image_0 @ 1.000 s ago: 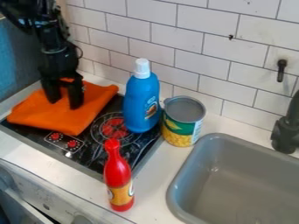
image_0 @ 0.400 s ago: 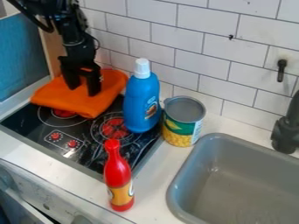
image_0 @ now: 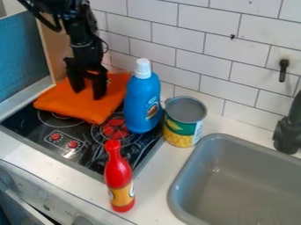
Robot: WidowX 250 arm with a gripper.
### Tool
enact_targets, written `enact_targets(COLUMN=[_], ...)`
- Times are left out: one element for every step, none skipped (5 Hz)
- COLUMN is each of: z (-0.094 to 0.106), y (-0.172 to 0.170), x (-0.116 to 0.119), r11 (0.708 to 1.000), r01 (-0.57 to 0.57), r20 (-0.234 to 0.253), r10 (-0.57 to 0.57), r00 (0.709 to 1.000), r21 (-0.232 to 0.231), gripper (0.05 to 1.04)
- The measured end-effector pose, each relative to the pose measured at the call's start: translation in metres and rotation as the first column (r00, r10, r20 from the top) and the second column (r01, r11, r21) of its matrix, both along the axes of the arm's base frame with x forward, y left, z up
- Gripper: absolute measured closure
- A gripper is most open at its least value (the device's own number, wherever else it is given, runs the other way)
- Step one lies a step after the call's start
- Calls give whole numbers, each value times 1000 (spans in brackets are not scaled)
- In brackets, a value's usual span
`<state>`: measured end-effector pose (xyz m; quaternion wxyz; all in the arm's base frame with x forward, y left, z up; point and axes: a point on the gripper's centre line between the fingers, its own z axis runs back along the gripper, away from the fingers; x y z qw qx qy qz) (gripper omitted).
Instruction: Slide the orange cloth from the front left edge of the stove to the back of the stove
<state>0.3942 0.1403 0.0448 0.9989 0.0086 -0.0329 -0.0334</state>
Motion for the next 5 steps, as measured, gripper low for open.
enact_targets(z=[10, 23, 44, 70, 91], y=[-1, 0, -3, -10, -19], x=[-6, -15, -32, -50, -71], r11=[1000, 999, 999, 999, 1000], r01=[13, 6, 15, 30, 29], r20=[-24, -18, -21, -17, -12], r10=[-13, -6, -14, -29, -29], r00=[1000, 1000, 1000, 999, 1000], r21=[-2, 33, 45, 40, 6], gripper=[83, 83, 83, 83, 83])
